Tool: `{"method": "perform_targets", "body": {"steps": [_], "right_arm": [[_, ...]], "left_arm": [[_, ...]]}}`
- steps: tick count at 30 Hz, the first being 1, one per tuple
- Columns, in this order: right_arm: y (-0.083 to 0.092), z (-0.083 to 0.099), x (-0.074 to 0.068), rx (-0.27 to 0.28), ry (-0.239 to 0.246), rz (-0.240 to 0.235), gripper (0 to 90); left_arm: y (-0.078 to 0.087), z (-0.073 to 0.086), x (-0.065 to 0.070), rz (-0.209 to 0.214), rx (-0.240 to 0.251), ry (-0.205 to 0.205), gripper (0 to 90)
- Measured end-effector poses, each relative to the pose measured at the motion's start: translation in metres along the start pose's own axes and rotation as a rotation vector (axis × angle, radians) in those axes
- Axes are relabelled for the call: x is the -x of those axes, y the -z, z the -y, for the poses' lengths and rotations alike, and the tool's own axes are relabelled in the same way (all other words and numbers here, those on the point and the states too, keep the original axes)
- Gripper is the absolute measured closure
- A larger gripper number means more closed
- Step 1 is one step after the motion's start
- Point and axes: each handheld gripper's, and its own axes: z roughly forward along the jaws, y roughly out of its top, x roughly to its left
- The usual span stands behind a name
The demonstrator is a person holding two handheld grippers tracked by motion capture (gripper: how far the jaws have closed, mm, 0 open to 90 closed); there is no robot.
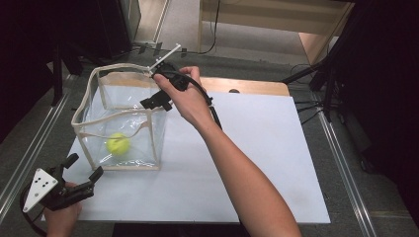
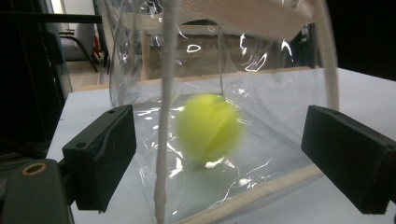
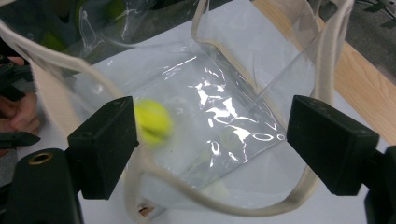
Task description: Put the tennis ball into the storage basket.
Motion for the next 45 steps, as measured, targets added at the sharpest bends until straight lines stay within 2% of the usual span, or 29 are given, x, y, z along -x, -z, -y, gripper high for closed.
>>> {"method": "perform_targets", "body": {"steps": [2,3,10,13,16,17,18,22,30,33,45], "right_arm": [[0.001,0.001,0.000,0.006,0.004,0.001,14.2],[0.002,0.003,-0.001,0.004,0.007,-0.003,9.7],[0.008,0.012,-0.003,0.013,0.014,0.003,9.7],[0.011,0.017,-0.003,0.022,0.008,0.021,9.4],[0.013,0.023,-0.003,0.026,0.009,0.024,5.6],[0.014,0.024,-0.003,0.027,0.014,0.014,0.2],[0.014,0.026,-0.004,0.026,0.021,0.007,0.0],[0.016,0.034,-0.007,0.025,0.028,0.026,0.0],[0.017,0.050,-0.009,0.026,0.016,0.032,0.0],[0.016,0.057,-0.008,0.035,0.027,0.029,0.0],[0.014,0.080,-0.009,0.046,0.019,0.021,0.0]], "left_arm": [[0.000,0.000,0.000,-0.001,-0.003,-0.002,10.4],[0.000,0.000,0.000,-0.001,-0.003,-0.002,10.4],[0.000,0.000,0.000,-0.001,-0.002,-0.001,10.4],[0.000,0.000,0.000,-0.002,-0.002,-0.002,10.4],[0.000,0.000,0.000,-0.002,-0.002,-0.002,10.4],[0.000,0.000,0.000,-0.002,-0.002,-0.004,10.4],[0.000,0.000,0.000,-0.002,-0.002,-0.004,10.4],[0.000,0.000,0.000,-0.002,0.000,-0.001,10.4],[0.000,0.000,0.000,-0.001,0.003,0.001,10.4],[0.000,0.000,0.000,-0.002,0.000,0.000,10.4],[0.000,0.000,0.000,-0.002,0.002,-0.002,10.4]]}}
